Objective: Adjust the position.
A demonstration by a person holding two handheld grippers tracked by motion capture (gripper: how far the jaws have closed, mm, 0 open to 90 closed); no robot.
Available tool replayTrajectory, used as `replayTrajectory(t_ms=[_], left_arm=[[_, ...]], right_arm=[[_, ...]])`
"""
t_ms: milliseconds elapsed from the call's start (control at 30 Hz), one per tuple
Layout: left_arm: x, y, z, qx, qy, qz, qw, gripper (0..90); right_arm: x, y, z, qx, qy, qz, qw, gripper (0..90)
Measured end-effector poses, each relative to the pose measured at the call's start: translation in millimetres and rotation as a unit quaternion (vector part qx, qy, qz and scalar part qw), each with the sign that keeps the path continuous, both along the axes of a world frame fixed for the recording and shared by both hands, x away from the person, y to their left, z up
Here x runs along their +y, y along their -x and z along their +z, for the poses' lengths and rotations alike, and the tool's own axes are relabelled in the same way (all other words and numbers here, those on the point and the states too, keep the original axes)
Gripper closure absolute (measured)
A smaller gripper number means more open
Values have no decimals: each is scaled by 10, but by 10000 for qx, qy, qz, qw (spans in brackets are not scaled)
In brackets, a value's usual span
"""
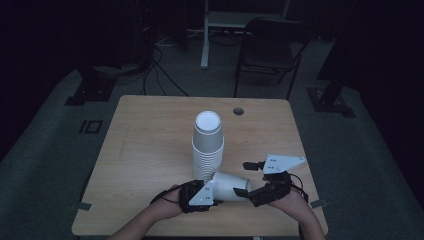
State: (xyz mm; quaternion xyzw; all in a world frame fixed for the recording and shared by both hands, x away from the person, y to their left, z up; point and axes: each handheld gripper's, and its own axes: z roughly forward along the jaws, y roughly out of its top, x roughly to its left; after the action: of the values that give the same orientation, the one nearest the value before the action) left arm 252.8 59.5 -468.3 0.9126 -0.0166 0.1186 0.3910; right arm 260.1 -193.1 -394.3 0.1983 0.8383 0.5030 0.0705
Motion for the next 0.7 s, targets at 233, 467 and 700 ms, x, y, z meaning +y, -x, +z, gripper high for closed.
replayTrajectory(t_ms=[233,467,700], left_arm=[[-13,-6,-28,-81,-285,-50,9995,837],[-4,-29,-19,-72,-396,-44,9992,838],[-16,-33,12,-93,-429,-94,9990,837]], right_arm=[[155,-33,23,81,732,190,9971,152],[332,-71,45,87,1488,301,9884,149],[498,-96,80,160,2435,509,9684,162]])
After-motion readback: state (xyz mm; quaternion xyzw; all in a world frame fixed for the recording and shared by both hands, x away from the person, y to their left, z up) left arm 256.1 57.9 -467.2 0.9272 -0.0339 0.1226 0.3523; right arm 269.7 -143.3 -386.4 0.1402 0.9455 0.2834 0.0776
